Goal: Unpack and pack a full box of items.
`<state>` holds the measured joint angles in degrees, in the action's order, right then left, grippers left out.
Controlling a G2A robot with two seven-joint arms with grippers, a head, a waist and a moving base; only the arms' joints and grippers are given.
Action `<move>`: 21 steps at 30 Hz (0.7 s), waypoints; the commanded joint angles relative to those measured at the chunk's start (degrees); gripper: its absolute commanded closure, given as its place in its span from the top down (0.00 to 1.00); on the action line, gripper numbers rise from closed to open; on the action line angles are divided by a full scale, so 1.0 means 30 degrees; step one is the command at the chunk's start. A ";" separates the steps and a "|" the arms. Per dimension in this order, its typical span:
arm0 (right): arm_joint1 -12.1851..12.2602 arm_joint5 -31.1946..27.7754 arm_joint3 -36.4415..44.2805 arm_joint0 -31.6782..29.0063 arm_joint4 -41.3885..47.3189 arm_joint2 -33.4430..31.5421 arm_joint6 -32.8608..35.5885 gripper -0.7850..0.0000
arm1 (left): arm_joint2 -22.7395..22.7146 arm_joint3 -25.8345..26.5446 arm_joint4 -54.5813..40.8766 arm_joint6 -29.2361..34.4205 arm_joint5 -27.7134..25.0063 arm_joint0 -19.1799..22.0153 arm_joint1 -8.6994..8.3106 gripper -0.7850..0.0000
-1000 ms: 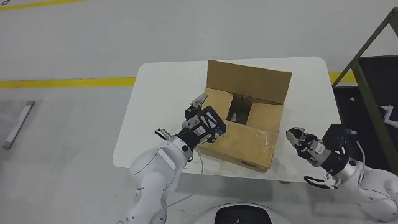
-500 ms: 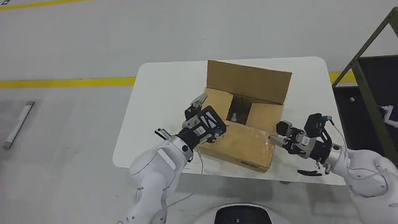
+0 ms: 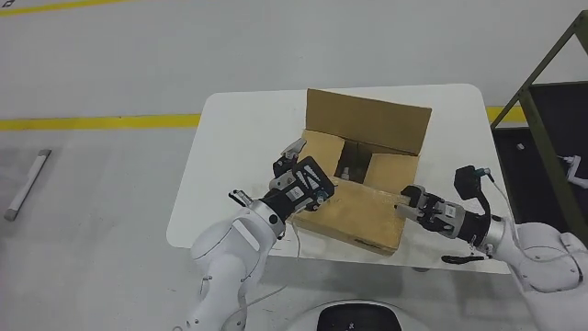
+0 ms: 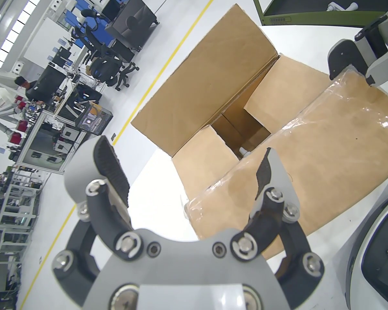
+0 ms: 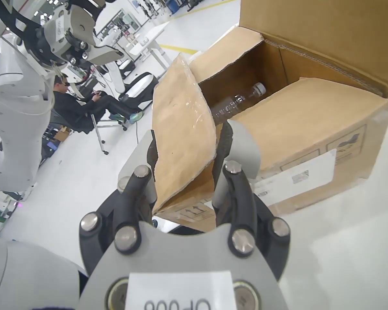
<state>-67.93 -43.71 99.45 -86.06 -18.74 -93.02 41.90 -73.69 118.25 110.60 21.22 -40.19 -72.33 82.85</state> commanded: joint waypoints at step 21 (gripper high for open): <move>0.0846 -0.2345 0.2178 -0.0611 -0.1440 0.0974 0.2444 0.00 | -0.0033 -0.0005 -0.0005 -0.0134 0.0292 -0.0069 -0.0013 1.00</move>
<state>-65.39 -50.76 105.55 -87.74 -20.29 -89.95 50.59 -73.71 118.25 110.59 21.15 -40.08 -72.37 82.84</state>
